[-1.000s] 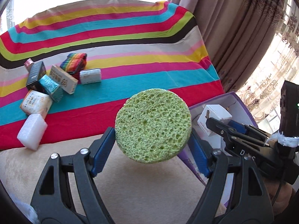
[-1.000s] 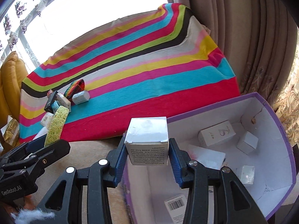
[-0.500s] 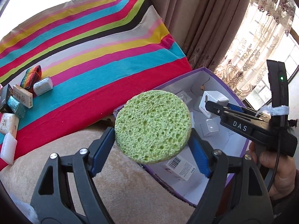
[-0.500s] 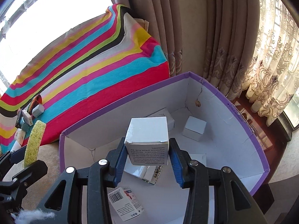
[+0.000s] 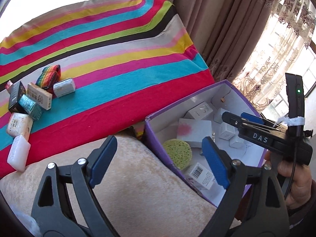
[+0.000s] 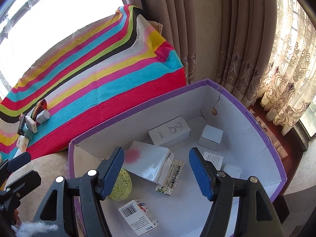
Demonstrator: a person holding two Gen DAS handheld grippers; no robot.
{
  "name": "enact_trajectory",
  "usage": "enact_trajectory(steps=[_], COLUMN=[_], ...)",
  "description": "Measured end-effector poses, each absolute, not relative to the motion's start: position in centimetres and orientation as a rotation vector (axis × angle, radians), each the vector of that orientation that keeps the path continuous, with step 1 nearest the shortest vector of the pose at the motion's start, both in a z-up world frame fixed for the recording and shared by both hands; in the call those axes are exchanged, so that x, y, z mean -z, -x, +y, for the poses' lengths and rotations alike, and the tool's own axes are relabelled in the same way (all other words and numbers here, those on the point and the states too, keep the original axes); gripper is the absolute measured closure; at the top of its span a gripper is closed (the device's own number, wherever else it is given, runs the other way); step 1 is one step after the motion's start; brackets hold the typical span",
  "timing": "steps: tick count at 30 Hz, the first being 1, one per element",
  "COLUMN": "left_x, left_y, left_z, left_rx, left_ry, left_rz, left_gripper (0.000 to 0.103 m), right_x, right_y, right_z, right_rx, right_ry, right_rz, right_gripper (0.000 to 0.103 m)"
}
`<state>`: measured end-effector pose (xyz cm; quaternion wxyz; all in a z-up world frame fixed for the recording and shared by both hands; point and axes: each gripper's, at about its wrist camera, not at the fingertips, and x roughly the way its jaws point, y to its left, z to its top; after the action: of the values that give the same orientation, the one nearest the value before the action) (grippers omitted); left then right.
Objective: Organize objects
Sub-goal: 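Carry the carton and sponge into the storage box and release them, then grasp the white foam block with the left gripper while the right grasps the grey wrapped pack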
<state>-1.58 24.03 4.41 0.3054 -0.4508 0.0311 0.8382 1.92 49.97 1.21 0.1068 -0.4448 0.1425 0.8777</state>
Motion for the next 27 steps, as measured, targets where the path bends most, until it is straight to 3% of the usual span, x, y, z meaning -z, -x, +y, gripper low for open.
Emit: enact_trajectory(steps=[27], left_x=[-2.7], left_y=[4.9], left_z=[1.5], left_rx=[-2.600], left_ry=[1.406], left_rz=[-0.238], left_gripper=[0.014], right_x=[-2.1], right_y=[3.3], right_z=[32.3], right_rx=[-2.851], right_ry=[1.529], right_rz=[0.205], right_gripper=[0.033])
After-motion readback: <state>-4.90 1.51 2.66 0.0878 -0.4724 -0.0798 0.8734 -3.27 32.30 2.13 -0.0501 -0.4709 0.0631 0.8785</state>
